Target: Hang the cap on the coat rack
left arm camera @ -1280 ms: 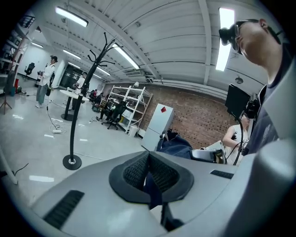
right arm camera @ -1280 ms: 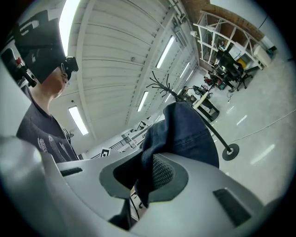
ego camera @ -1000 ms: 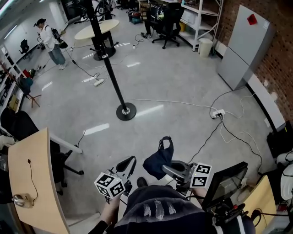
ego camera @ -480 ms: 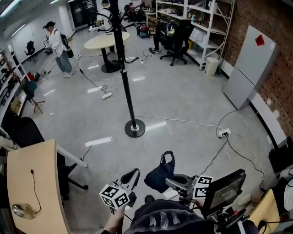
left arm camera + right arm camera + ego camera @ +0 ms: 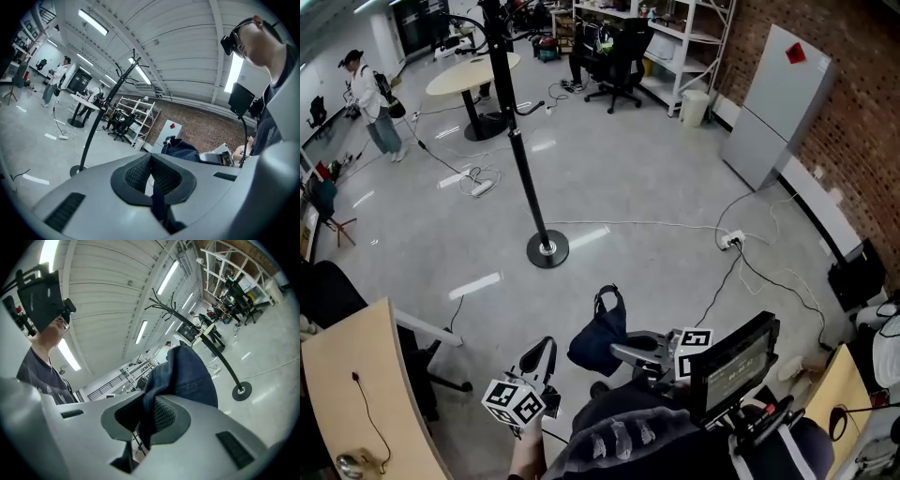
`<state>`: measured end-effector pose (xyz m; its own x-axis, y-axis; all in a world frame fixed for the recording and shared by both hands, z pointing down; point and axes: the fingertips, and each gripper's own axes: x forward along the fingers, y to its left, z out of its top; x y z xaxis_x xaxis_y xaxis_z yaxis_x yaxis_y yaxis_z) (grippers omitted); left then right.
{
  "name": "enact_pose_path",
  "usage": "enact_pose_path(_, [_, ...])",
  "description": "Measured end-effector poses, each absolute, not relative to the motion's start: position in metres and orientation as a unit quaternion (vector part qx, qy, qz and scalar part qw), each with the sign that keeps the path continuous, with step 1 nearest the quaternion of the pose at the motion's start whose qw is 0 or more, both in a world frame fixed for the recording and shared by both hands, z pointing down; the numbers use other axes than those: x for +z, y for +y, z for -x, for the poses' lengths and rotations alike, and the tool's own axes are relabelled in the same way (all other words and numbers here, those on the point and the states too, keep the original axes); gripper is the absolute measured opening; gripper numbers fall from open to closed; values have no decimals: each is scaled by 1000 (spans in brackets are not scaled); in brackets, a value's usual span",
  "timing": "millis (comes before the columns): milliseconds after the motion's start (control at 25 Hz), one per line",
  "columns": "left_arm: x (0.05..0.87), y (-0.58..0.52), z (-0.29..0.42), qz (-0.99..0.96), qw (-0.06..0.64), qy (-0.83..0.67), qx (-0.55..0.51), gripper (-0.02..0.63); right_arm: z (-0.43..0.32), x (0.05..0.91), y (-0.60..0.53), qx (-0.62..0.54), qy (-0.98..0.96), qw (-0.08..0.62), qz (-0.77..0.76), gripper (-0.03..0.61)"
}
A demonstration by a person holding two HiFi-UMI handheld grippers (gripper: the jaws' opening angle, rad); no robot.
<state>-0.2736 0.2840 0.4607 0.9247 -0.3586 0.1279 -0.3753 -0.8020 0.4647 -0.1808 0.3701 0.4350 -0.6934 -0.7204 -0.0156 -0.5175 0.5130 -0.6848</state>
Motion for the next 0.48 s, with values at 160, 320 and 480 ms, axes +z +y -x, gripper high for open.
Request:
enact_pose_path(160, [457,273,261,-952,242,-188,5,8,171,429,360,-326,860,147,364,32])
enact_pose_path(320, [450,264,228,-950,246,-191,4,8,140,423,352,-330,859,154,361,32])
enact_pose_path(480, [455,248,197,-947,253,-196,11,8,113,434,329,-340,857,158,354,32])
